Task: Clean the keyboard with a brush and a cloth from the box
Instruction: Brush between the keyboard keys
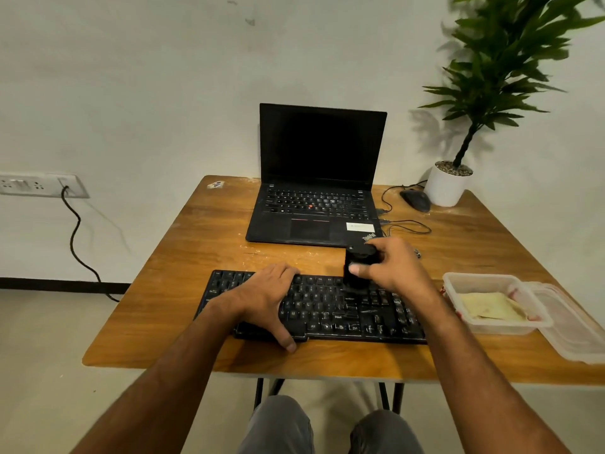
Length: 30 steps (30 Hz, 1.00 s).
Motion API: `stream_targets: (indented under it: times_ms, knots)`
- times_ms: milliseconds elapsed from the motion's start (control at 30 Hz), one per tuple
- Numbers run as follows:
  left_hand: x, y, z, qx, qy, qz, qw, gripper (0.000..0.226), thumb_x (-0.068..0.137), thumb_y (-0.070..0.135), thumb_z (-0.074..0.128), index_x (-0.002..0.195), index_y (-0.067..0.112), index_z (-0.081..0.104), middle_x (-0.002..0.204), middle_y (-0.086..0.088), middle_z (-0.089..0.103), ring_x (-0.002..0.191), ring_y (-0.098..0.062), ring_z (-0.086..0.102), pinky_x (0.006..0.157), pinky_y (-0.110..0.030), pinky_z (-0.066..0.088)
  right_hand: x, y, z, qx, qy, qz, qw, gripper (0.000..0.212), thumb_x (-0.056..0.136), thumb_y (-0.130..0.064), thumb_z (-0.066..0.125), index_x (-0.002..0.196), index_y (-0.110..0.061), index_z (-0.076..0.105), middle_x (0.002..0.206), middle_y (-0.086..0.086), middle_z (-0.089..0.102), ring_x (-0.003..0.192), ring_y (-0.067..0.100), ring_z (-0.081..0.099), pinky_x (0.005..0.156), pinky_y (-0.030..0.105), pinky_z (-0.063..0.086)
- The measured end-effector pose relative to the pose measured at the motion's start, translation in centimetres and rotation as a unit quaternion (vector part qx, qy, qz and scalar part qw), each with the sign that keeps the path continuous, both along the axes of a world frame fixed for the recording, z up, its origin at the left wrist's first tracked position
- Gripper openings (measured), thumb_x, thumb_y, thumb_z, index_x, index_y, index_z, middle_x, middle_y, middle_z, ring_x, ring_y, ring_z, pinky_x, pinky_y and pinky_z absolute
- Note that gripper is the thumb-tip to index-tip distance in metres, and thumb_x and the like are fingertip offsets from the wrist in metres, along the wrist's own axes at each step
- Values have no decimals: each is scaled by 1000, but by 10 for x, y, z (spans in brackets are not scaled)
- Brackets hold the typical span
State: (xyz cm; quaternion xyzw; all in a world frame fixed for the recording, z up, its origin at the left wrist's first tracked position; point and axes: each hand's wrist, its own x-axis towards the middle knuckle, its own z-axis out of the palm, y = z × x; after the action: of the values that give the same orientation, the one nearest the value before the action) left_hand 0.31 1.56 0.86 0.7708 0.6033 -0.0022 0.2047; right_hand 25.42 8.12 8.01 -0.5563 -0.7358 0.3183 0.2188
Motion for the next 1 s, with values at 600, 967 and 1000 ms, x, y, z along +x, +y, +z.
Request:
stream_targets:
  times_ms: [600,967,1000]
  knots:
    - [3,-4,2,9,-3,-2,1000,141,52,67,95,160,20,17,153,4,27,139,-14,27,125,-37,24,-8,-15,-22,14,60,-4,998,36,77,-20,86,111,-20,74,105,-6,74,102,13,67,90,34,54]
    - [5,-4,5,6,-12,-2,1000,138,55,63,96,159,20,17,153,4,27,138,-13,26,126,-36,23,2,-22,-21,10,89,-1,996,40,78,-16,86,116,-18,73,104,-6,73,101,11,67,93,33,54]
    - [5,-5,5,5,-13,-2,1000,138,55,63,96,159,20,17,153,4,26,139,-13,26,126,-36,23,1,-25,-25,4,79,2,997,41,78,-18,86,117,-19,73,106,-4,74,103,13,66,93,33,53]
